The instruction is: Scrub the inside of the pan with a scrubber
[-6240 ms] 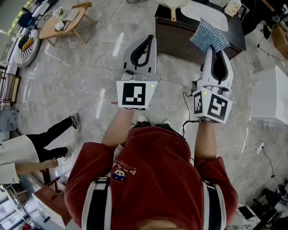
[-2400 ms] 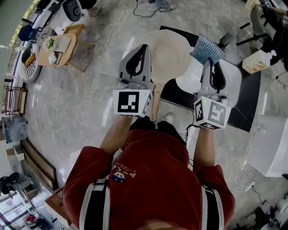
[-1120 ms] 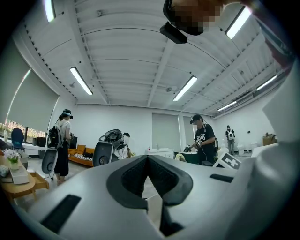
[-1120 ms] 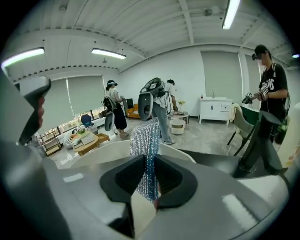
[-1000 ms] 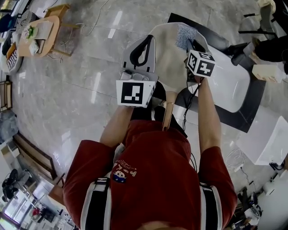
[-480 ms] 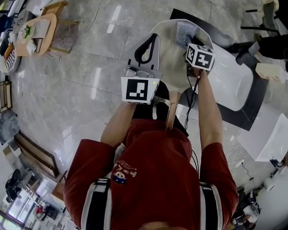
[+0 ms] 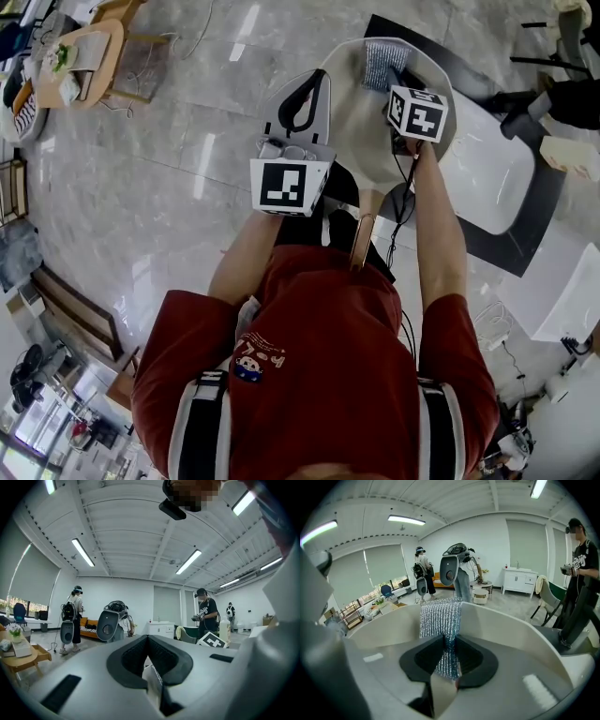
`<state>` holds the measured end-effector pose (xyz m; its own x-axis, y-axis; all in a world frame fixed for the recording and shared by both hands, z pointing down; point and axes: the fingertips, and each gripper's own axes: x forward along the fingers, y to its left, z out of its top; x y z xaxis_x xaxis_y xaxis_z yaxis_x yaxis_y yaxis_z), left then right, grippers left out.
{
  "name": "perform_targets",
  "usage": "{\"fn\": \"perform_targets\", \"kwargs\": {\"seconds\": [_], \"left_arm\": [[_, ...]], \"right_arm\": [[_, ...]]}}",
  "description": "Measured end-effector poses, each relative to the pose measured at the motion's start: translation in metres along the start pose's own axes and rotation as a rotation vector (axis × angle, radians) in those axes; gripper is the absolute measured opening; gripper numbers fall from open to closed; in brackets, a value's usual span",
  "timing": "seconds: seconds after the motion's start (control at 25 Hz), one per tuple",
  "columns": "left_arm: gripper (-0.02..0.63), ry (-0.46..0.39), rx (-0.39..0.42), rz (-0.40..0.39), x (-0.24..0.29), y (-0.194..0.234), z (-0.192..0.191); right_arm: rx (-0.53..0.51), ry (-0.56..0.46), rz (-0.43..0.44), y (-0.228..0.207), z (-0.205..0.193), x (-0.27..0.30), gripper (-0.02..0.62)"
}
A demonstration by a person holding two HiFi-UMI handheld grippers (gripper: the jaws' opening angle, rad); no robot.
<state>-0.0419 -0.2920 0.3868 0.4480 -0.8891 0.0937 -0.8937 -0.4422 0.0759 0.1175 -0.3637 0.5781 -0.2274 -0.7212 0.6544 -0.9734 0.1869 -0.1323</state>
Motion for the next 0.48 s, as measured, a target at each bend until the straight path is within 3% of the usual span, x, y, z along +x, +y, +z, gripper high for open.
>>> {"fn": "perform_targets", "kwargs": {"seconds": [0.48], "left_arm": [[0.005,-0.02,0.007,0.075,-0.016,0.023,-0.004]], "right_arm": [[-0.085,0.005,0.106,0.048,-0.002,0.006,0.095]]}}
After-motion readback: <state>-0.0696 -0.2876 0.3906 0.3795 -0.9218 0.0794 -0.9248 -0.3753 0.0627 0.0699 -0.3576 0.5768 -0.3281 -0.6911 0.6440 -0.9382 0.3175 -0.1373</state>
